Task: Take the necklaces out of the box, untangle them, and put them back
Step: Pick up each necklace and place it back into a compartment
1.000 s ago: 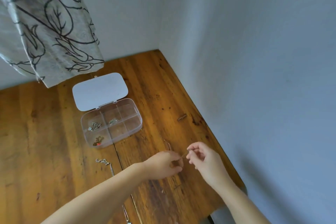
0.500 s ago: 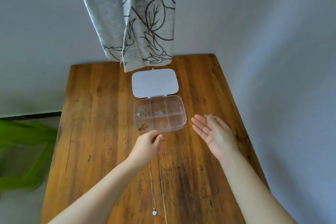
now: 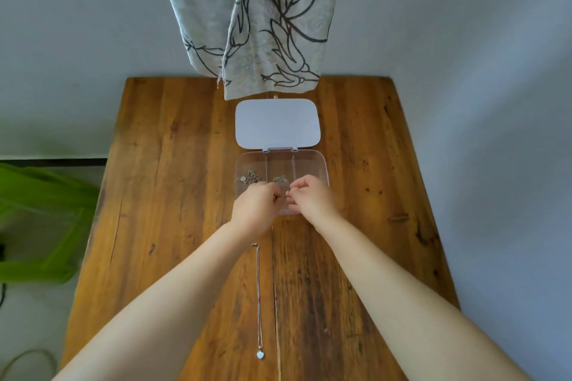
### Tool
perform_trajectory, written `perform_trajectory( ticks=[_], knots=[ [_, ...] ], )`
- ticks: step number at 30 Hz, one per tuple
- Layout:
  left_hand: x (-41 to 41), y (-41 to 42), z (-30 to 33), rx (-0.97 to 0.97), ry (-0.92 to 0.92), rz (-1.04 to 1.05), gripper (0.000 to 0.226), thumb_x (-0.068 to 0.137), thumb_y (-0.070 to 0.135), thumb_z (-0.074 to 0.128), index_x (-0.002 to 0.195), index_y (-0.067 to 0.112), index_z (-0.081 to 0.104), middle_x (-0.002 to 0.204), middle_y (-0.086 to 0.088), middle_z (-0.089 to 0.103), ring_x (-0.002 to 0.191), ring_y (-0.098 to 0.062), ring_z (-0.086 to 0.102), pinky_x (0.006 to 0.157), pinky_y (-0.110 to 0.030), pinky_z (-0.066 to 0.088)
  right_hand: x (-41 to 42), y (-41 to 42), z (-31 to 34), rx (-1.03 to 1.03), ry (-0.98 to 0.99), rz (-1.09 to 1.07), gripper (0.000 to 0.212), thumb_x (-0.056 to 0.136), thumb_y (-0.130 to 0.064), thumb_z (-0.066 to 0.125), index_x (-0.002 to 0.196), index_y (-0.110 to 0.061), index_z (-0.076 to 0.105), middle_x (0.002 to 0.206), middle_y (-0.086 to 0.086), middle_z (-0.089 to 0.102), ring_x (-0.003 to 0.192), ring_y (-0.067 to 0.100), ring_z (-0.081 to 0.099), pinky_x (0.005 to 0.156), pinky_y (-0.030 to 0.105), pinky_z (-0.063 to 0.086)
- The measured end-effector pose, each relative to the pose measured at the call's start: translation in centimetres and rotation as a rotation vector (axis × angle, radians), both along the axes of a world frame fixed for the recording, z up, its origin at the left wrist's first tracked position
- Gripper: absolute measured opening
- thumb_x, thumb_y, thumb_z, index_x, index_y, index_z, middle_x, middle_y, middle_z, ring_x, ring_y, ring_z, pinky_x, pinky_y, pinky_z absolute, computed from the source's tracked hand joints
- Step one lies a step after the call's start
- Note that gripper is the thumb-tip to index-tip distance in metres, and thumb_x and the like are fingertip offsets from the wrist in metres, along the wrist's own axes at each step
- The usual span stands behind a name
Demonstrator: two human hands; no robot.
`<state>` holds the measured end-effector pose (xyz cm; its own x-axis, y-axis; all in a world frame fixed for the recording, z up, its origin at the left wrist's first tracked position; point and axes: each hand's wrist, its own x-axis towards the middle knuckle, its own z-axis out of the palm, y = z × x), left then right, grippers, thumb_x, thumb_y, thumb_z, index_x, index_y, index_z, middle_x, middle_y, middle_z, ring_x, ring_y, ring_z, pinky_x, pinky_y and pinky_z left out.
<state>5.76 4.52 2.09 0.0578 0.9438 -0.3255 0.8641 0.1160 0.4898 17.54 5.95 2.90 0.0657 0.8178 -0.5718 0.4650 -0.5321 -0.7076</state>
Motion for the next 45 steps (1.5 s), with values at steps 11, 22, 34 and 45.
perform_trajectory(
  ticks=[11, 22, 34, 45],
  knots=[
    [-6.2, -4.9, 0.8, 0.071, -0.071, 0.122, 0.010, 0.089, 0.014, 0.050, 0.085, 0.012, 0.058, 0.077, 0.000, 0.059, 0.070, -0.022, 0.053, 0.056, -0.029, 0.038, 4.2, -4.8, 2.7, -0.034, 0.073, -0.162, 0.012, 0.093, -0.009, 0.054, 0.103, -0.013, 0.059, 0.100, 0.003, 0.067, 0.092, 0.013, 0.066, 0.075, 0.025, 0.057],
    [-5.1, -7.8, -2.2, 0.061, 0.170, -0.202, 0.024, 0.093, 0.022, 0.044, 0.110, 0.007, 0.052, 0.107, -0.010, 0.052, 0.101, -0.028, 0.049, 0.066, -0.034, 0.045, -0.1, -22.6, -0.9, -0.241, -0.179, 0.073, 0.011, 0.093, -0.017, 0.053, 0.096, -0.022, 0.062, 0.094, -0.005, 0.065, 0.083, 0.005, 0.062, 0.065, 0.014, 0.047],
    [-5.5, -6.9, -2.1, -0.079, 0.130, -0.239, 0.007, 0.087, 0.009, 0.047, 0.089, 0.004, 0.051, 0.095, -0.011, 0.048, 0.095, -0.029, 0.047, 0.068, -0.035, 0.044, -4.4, -24.7, -1.3, -0.010, -0.514, 0.329, 0.023, 0.096, -0.034, 0.047, 0.113, -0.021, 0.055, 0.113, -0.005, 0.055, 0.096, 0.008, 0.057, 0.073, 0.015, 0.048],
    [-7.3, -7.2, 0.4, -0.146, -0.331, 0.001, 0.005, 0.083, 0.007, 0.054, 0.078, 0.009, 0.053, 0.081, -0.006, 0.061, 0.072, -0.018, 0.054, 0.056, -0.021, 0.041, -4.6, -24.9, -1.8, 0.050, -0.558, 0.407, 0.020, 0.098, -0.021, 0.043, 0.111, -0.014, 0.056, 0.110, 0.003, 0.057, 0.095, 0.014, 0.057, 0.077, 0.022, 0.051]
  ],
)
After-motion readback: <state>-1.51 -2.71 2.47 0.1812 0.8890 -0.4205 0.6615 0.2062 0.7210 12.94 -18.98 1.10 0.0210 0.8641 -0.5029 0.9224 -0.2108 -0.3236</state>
